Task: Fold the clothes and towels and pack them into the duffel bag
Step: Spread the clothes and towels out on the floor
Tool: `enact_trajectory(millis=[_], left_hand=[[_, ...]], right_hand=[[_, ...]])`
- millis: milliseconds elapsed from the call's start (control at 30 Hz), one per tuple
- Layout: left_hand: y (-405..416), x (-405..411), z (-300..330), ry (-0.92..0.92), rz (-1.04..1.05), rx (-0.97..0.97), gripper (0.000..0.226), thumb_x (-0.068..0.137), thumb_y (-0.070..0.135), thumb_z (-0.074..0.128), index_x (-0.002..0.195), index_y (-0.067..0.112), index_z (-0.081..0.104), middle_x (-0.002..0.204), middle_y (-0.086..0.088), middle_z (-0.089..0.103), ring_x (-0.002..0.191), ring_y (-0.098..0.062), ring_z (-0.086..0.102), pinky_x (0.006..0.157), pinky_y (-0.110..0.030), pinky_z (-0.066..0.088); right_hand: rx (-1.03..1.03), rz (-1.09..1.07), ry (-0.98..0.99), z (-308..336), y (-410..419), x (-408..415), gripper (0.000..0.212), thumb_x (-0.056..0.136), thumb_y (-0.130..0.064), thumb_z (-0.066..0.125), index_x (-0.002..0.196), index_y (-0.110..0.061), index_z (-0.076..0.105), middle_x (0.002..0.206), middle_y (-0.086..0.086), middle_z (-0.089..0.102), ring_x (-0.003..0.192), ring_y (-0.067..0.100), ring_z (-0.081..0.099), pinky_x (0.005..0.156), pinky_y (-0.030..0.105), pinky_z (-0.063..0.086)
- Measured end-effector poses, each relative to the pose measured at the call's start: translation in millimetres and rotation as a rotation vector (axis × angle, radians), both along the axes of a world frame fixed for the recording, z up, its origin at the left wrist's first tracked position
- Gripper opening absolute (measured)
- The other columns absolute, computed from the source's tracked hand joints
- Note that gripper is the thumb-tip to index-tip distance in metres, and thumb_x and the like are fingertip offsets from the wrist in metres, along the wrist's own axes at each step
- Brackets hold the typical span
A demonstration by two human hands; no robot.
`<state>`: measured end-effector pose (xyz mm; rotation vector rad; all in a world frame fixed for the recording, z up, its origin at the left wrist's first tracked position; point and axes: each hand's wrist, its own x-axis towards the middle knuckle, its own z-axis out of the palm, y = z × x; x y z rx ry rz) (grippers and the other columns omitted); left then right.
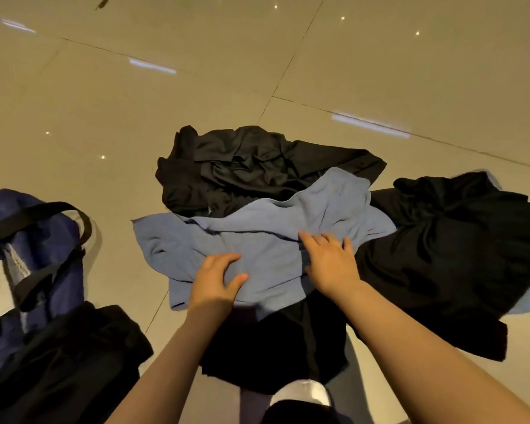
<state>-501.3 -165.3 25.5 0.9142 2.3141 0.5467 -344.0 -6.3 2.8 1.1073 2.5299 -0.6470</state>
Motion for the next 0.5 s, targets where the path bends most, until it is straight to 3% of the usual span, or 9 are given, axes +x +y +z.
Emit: enact_trajectory(millis=[67, 133, 267, 367, 500], left_hand=[[0.8, 5.4, 5.8, 0.038, 0.023, 0.006, 0.02, 0.087, 0.015, 0.069, 0.107, 0.012, 0.067, 0.103, -0.003, 0.06, 0.096, -0.023, 0.056, 0.076, -0.023, 0.034], [3.9, 7.8, 15.7, 0.059, 0.034, 0.006, 0.006, 0.088, 0.014, 0.067, 0.093, 0.018, 0.066, 0.094, 0.001, 0.06, 0.089, -0.02, 0.055, 0.069, -0.023, 0.034], [16.7, 17.6, 56.3, 0.14, 0.031, 0.082, 0.008, 0.09, 0.017, 0.066, 0.089, 0.025, 0.063, 0.089, 0.008, 0.061, 0.084, -0.013, 0.055, 0.067, -0.01, 0.038], [41.2, 39.1, 103.4, 0.144, 0.038, 0.231, 0.005, 0.089, 0.016, 0.067, 0.092, 0.019, 0.068, 0.085, 0.014, 0.061, 0.075, 0.0, 0.056, 0.066, -0.004, 0.038], [92.5, 89.4, 159.5, -0.009, -0.085, 0.44, 0.015, 0.089, 0.008, 0.065, 0.086, 0.023, 0.066, 0.083, 0.019, 0.062, 0.079, 0.013, 0.057, 0.068, 0.0, 0.039]], right_hand=[[0.032, 0.034, -0.055, -3.0, -0.6, -0.1, 0.045, 0.094, -0.014, 0.047, 0.139, -0.023, 0.041, 0.129, 0.003, 0.055, 0.125, 0.027, 0.039, 0.106, 0.046, 0.024], [0.079, 0.05, -0.026, 3.9, 5.1, 2.6, 0.031, 0.093, -0.014, 0.047, 0.121, -0.024, 0.055, 0.113, 0.002, 0.063, 0.11, 0.026, 0.048, 0.086, 0.037, 0.03], [0.047, 0.104, 0.087, 41.9, 35.5, 22.7, 0.019, 0.095, -0.018, 0.049, 0.109, -0.017, 0.062, 0.103, 0.008, 0.064, 0.095, 0.028, 0.056, 0.065, 0.032, 0.032], [-0.054, 0.094, 0.137, 94.4, 68.4, 45.6, 0.019, 0.096, -0.022, 0.052, 0.111, -0.016, 0.062, 0.101, 0.012, 0.064, 0.091, 0.03, 0.056, 0.064, 0.035, 0.037], [-0.079, 0.074, 0.144, 166.5, 97.2, 101.4, 0.016, 0.093, -0.025, 0.06, 0.105, -0.014, 0.063, 0.101, 0.006, 0.065, 0.092, 0.024, 0.056, 0.073, 0.033, 0.042]])
